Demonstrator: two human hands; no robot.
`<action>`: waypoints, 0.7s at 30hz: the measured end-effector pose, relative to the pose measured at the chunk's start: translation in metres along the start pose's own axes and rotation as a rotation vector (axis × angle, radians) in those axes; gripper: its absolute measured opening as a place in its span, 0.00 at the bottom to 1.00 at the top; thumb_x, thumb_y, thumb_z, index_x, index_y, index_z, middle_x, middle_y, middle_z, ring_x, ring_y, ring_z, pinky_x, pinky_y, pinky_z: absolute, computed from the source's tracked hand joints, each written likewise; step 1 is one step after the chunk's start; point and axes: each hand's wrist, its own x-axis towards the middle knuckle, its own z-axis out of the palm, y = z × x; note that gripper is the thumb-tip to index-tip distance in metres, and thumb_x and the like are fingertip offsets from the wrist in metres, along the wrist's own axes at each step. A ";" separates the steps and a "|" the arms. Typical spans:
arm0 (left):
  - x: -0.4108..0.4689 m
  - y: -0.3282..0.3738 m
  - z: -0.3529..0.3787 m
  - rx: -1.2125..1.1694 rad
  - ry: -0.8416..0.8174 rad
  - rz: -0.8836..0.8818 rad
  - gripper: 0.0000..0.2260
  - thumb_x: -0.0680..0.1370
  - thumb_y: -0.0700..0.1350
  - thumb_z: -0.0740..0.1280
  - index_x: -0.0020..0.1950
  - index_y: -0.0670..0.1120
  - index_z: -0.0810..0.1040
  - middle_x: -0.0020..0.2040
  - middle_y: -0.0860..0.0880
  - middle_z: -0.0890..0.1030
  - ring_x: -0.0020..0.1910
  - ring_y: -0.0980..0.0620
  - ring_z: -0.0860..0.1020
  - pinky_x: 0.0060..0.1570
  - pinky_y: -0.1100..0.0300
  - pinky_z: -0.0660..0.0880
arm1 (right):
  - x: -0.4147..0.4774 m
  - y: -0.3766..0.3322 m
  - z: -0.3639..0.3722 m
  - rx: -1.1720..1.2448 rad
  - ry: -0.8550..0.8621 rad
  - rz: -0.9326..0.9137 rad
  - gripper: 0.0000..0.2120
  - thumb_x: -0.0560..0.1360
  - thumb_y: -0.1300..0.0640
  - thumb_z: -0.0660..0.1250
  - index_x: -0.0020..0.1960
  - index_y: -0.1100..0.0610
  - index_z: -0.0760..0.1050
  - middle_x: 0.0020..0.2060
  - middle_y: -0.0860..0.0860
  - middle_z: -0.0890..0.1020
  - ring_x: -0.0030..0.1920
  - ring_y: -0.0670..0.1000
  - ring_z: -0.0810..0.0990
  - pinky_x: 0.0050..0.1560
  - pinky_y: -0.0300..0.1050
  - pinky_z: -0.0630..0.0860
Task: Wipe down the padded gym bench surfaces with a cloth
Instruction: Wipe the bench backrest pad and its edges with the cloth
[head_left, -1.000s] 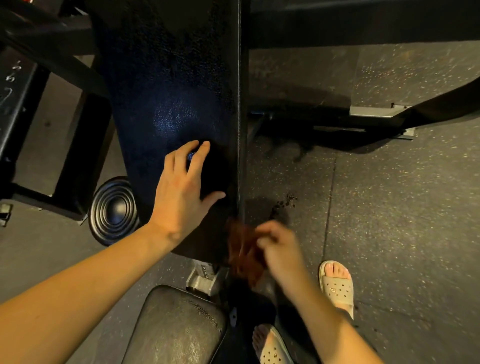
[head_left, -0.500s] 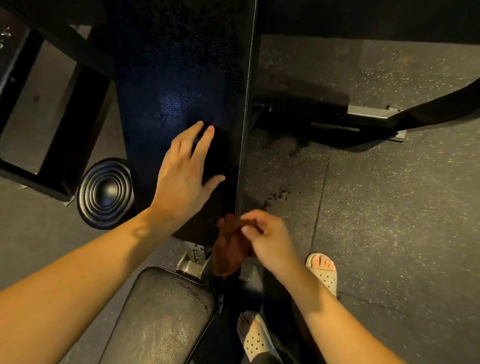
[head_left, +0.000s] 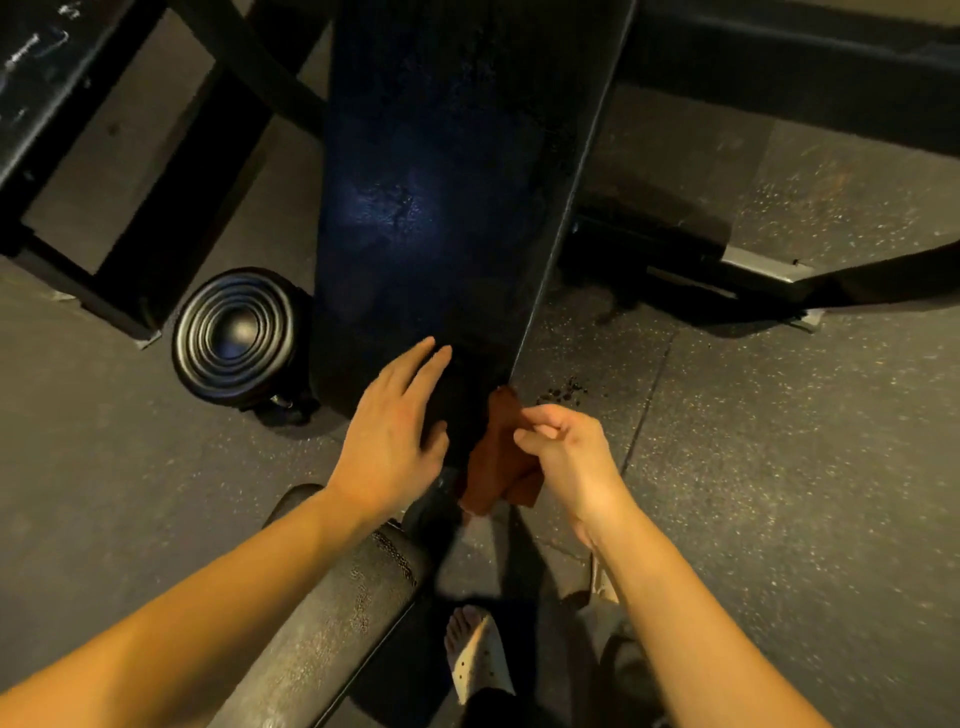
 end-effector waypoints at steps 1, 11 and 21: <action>-0.008 0.003 -0.009 -0.115 0.006 -0.027 0.37 0.76 0.42 0.72 0.82 0.55 0.61 0.81 0.57 0.58 0.79 0.55 0.61 0.72 0.47 0.71 | -0.008 -0.012 0.004 0.003 -0.040 0.012 0.11 0.80 0.67 0.64 0.55 0.58 0.82 0.46 0.55 0.88 0.49 0.56 0.87 0.52 0.49 0.81; -0.067 0.016 -0.161 -0.461 0.030 0.007 0.32 0.69 0.64 0.71 0.72 0.57 0.75 0.75 0.61 0.69 0.76 0.66 0.62 0.72 0.71 0.57 | -0.122 -0.153 0.075 -0.317 -0.337 -0.137 0.22 0.72 0.71 0.67 0.62 0.53 0.76 0.47 0.55 0.87 0.50 0.57 0.86 0.55 0.54 0.82; -0.073 0.041 -0.302 -0.772 0.236 -0.111 0.08 0.76 0.50 0.75 0.45 0.47 0.80 0.40 0.43 0.83 0.43 0.39 0.82 0.48 0.40 0.78 | -0.176 -0.264 0.127 -0.152 -0.305 -0.332 0.16 0.74 0.65 0.73 0.61 0.56 0.79 0.49 0.55 0.87 0.53 0.55 0.86 0.54 0.48 0.80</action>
